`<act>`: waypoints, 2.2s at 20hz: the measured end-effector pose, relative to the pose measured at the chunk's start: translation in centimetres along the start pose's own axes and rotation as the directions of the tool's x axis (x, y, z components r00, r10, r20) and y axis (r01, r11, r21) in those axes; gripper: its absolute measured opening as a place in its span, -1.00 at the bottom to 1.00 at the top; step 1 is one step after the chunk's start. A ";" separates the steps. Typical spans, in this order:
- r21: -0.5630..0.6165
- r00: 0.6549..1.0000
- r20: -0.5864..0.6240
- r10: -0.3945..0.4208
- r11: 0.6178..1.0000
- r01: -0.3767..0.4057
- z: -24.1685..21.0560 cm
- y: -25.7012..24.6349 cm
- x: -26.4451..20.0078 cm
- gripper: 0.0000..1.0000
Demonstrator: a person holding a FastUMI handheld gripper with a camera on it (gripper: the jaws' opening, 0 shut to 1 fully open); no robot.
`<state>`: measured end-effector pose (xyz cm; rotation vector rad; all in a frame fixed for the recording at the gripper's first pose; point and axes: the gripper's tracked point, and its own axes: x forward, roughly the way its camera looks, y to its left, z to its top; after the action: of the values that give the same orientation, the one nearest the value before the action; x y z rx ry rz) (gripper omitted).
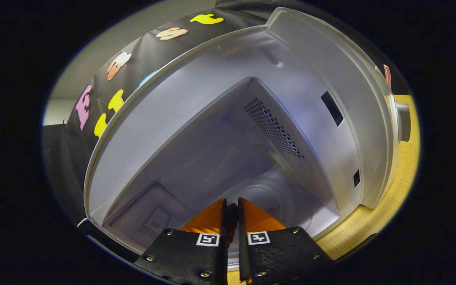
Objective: Open the microwave, put the food inside, and close the microwave door.
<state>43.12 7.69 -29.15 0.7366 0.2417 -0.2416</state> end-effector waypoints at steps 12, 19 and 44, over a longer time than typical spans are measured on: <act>-0.298 0.995 0.095 -0.017 0.953 0.045 1.4 0.8 -3.1 0.32; -0.515 0.996 0.013 0.091 0.854 -0.072 0.7 3.2 -9.6 0.63; -0.516 0.665 -0.433 0.609 0.437 -0.737 -14.1 19.9 -45.8 -0.95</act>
<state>3.96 37.59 -12.93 0.0790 0.1653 0.6980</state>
